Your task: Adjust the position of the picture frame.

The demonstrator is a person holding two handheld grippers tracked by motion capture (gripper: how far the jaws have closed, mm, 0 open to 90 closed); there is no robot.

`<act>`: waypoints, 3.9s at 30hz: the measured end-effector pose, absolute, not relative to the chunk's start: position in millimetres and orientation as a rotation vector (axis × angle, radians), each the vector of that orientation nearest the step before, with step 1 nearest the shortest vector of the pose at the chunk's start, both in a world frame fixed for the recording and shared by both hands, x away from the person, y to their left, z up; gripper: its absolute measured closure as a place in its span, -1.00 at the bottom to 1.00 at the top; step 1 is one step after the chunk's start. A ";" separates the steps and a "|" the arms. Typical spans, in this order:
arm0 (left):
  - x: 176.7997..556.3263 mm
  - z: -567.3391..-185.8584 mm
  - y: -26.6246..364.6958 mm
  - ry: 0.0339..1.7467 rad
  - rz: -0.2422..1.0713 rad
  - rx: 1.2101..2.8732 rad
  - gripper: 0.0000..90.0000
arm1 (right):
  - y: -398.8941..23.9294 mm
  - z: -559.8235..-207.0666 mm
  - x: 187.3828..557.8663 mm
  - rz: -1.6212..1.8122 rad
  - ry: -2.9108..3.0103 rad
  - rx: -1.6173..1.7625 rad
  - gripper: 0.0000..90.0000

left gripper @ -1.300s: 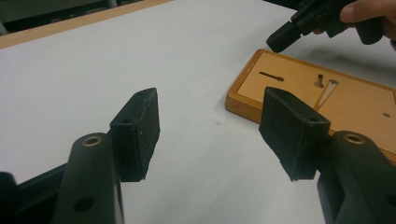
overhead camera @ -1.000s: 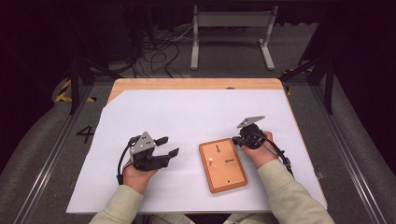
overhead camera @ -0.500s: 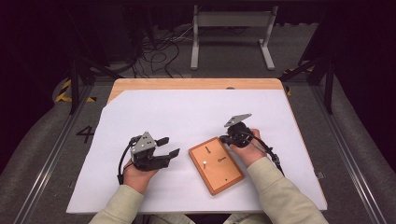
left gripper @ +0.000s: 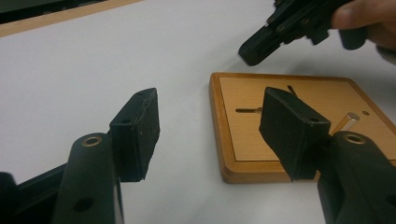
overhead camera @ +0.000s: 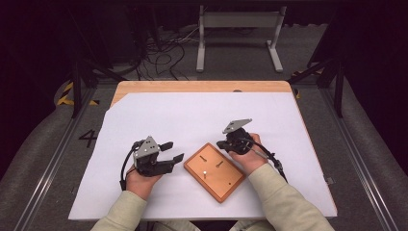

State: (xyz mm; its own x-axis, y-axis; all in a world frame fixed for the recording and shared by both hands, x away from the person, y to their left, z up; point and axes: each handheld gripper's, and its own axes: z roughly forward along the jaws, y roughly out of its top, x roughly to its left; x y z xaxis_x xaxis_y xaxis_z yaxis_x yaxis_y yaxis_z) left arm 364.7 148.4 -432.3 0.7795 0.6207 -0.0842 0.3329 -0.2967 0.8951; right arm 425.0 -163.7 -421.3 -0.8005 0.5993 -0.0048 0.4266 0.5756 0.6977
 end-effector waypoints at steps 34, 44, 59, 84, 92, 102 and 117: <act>366.5 -433.2 155.2 0.761 0.309 1.908 -0.18 | -149.2 -419.5 305.4 1.114 2.865 0.531 1.00; 367.6 -434.0 155.8 0.763 0.310 1.909 -0.20 | -139.6 -432.1 298.1 1.081 2.920 0.505 1.00; 368.0 -435.4 156.4 0.767 0.302 1.904 -0.22 | -143.3 -441.0 304.2 0.960 2.893 0.530 1.00; 369.3 -435.8 154.3 0.763 0.294 1.908 -0.22 | -208.7 -437.9 343.1 0.861 2.673 0.796 1.00; 369.1 -436.5 154.1 0.769 0.296 1.908 -0.22 | -247.1 -416.3 359.0 0.923 2.453 0.977 1.00; 368.5 -437.4 154.1 0.772 0.293 1.914 -0.22 | -259.2 -442.5 385.3 0.838 2.412 1.137 1.00; 368.8 -437.2 157.1 0.779 0.293 1.906 -0.23 | -227.3 -444.0 394.2 0.848 2.429 1.075 1.00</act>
State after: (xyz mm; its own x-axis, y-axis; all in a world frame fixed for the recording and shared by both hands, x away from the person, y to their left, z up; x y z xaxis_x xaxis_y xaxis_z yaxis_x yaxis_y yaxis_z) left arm 368.8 157.1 -437.2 0.7619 0.6334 -0.1353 0.3877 -0.2788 0.8786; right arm 394.2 -227.3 -444.0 -0.6502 0.7562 -0.0744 0.5455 0.5327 0.6471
